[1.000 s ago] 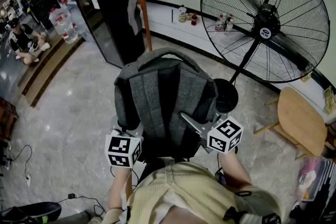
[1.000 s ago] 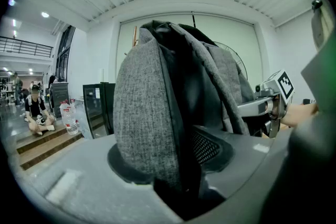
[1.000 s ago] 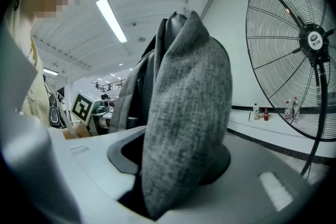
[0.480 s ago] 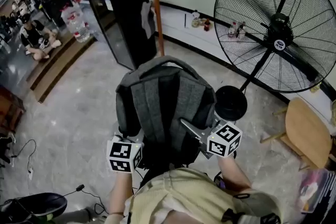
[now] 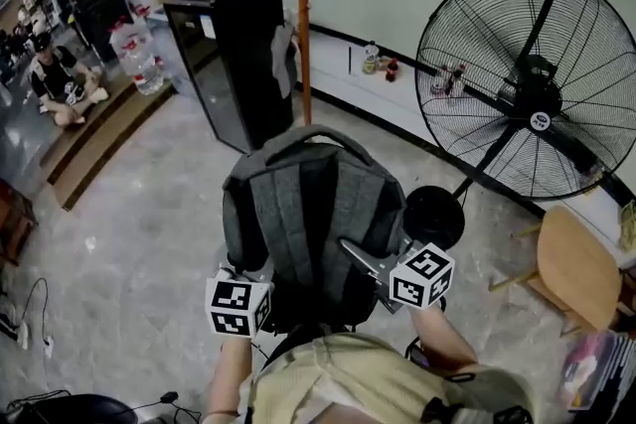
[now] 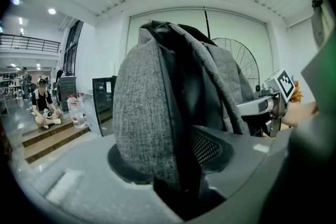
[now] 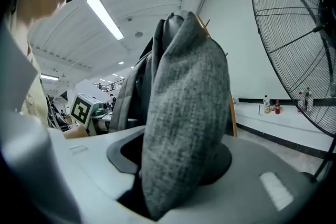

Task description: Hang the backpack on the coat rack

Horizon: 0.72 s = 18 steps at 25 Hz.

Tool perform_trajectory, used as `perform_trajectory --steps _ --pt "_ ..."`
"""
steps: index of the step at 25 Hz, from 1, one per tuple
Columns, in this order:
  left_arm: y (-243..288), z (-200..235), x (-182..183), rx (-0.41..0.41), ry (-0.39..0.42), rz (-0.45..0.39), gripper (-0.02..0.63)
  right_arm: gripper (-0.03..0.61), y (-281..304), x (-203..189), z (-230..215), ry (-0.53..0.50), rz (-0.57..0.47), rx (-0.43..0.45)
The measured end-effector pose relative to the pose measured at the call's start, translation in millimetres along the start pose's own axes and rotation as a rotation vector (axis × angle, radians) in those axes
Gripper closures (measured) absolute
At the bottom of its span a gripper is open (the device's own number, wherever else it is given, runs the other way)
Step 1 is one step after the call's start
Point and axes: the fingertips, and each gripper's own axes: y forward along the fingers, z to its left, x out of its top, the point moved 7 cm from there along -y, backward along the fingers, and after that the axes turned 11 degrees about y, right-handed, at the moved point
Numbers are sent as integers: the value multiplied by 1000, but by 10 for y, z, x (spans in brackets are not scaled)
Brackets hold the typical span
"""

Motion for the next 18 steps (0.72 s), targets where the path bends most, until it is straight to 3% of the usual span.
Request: perform_trajectory --steps 18 --pt "625 1028 95 -49 11 -51 399 387 947 479 -168 -29 -5 -67"
